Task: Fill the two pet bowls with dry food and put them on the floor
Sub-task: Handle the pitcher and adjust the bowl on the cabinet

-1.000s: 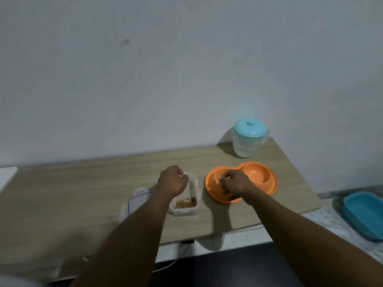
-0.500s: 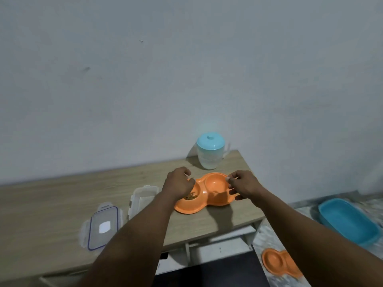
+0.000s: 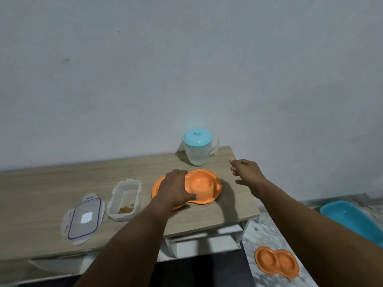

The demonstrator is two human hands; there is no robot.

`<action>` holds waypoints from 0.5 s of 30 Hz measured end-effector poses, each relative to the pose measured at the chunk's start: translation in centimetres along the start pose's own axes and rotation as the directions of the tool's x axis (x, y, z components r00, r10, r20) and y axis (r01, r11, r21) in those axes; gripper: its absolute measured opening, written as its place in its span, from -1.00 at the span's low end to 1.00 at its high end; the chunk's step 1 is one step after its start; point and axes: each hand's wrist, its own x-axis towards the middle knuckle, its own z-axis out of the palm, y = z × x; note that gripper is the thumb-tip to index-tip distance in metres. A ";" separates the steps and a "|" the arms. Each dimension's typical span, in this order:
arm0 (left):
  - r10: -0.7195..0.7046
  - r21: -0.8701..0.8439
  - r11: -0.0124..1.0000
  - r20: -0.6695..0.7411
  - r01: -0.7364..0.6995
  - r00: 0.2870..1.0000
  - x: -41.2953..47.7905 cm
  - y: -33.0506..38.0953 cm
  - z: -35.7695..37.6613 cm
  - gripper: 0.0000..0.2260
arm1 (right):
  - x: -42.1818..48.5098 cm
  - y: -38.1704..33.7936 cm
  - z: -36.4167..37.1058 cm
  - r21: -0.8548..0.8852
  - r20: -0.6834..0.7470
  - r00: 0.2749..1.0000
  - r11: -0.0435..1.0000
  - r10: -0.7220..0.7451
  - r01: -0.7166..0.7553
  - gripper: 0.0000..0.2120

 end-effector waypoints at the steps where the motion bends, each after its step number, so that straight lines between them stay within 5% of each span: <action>1: 0.014 0.031 0.999 0.017 -0.014 1.000 0.7 -0.4 0.3 -0.08 | 0.8 -0.3 0.3 0.018 0.007 1.000 1.000 0.002 -0.002 -0.69; 8: 0.048 0.234 0.969 0.149 -0.083 0.988 5.7 -2.8 3.1 0.13 | 6.6 -1.8 3.3 0.077 0.017 1.000 0.997 0.005 -0.006 -0.46; 15: 0.063 0.318 0.935 0.284 -0.156 0.957 8.9 -4.0 4.1 -0.11 | 11.5 -2.7 7.1 0.169 0.024 0.999 0.985 0.036 -0.039 -0.30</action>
